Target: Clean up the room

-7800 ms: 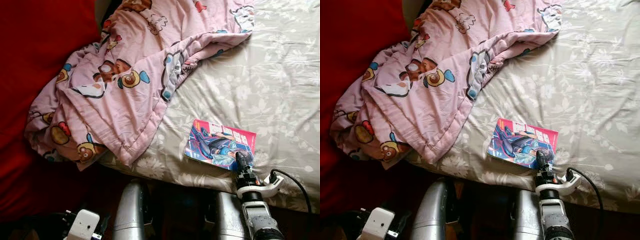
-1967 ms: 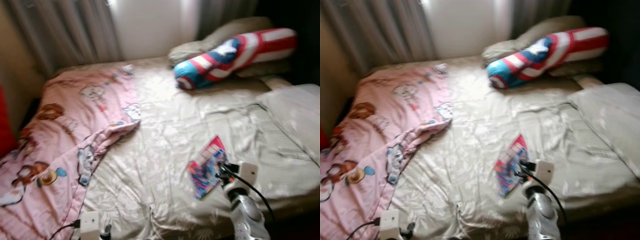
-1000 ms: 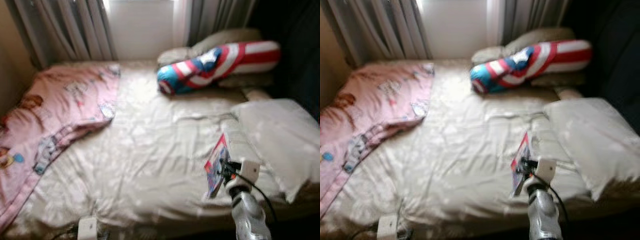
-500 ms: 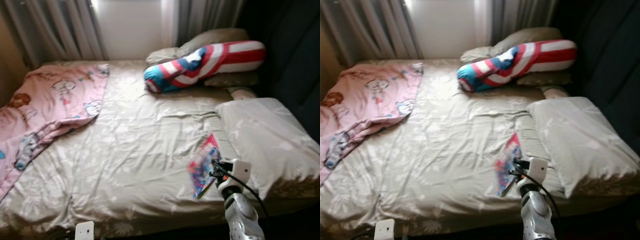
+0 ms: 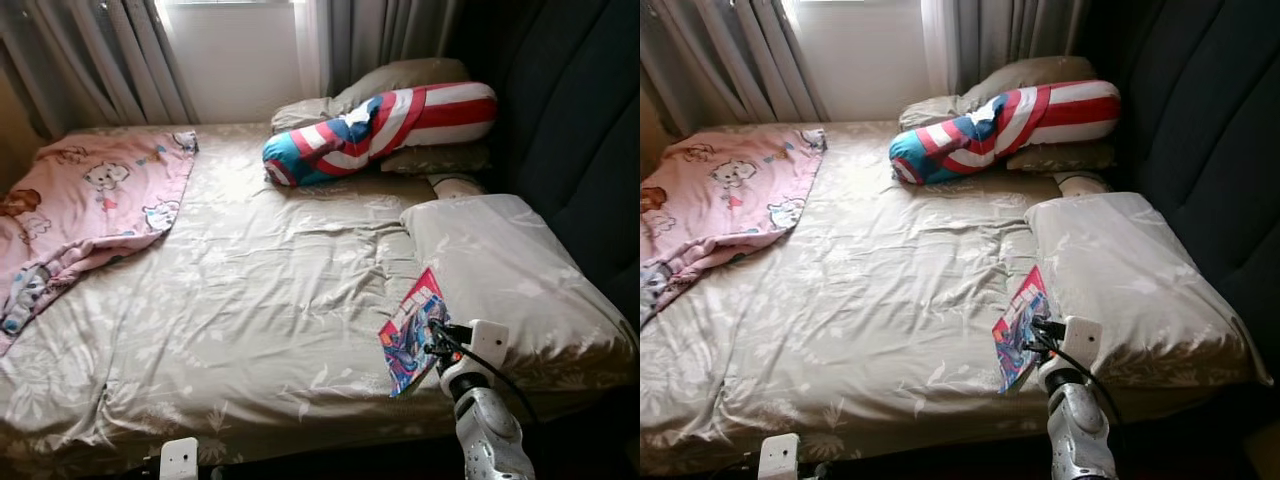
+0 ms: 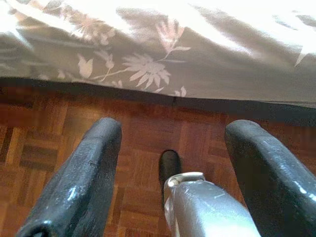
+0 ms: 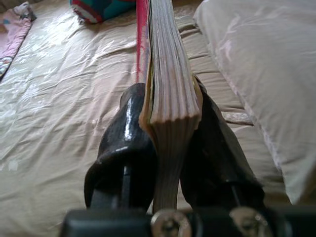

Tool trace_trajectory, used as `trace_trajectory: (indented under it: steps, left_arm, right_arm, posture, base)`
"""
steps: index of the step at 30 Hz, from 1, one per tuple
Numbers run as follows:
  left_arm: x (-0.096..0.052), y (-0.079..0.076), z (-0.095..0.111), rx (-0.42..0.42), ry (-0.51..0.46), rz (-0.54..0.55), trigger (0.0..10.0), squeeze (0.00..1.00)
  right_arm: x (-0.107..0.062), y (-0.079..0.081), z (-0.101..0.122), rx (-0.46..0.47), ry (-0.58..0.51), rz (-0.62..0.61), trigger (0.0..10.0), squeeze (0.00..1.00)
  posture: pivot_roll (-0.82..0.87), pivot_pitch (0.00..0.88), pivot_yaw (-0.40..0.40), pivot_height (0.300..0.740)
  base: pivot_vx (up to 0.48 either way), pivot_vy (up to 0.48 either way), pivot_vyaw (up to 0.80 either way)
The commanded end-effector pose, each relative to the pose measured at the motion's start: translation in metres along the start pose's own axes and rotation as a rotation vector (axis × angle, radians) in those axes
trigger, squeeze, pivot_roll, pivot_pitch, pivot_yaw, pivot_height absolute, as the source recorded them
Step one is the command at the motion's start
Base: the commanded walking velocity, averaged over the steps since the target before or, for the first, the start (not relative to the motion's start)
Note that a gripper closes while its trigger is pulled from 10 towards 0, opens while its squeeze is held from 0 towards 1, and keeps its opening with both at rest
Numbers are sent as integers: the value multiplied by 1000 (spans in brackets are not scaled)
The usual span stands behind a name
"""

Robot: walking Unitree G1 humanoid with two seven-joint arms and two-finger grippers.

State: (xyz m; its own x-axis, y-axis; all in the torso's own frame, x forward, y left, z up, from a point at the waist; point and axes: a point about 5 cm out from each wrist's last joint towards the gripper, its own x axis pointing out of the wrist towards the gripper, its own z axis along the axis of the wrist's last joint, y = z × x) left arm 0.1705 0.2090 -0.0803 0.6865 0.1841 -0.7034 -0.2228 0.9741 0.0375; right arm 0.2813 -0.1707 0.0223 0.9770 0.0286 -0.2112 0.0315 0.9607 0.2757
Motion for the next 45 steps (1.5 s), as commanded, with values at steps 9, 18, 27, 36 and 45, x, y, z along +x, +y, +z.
trace_trajectory:
  steps: [9,18,27,36,45]
  left_arm:
    - [0,4,-1,-6,11,11,10000,0]
    - [0,3,-1,-6,9,8,10000,0]
    - [0,4,-1,-5,7,9,10000,0]
    - [0,4,2,-1,-9,8,10000,0]
    - [5,7,25,-14,-119,3,10000,0]
  right_arm:
    - [4,3,8,-2,-35,5,10000,0]
    - [4,4,8,0,-33,5,10000,0]
    - [4,4,8,-1,-33,9,10000,0]
    - [3,5,8,3,-33,7,10000,0]
    - [3,7,7,27,-42,16,10000,0]
  posture:
    - [-62,53,1,740]
    - [-62,57,-1,740]
    - [-64,62,-2,740]
    - [-65,65,-1,740]
    - [-64,70,1,740]
  base:
    - [295,0,0]
    - [298,0,0]
    - [296,0,0]
    - [91,0,0]
    - [0,0,0]
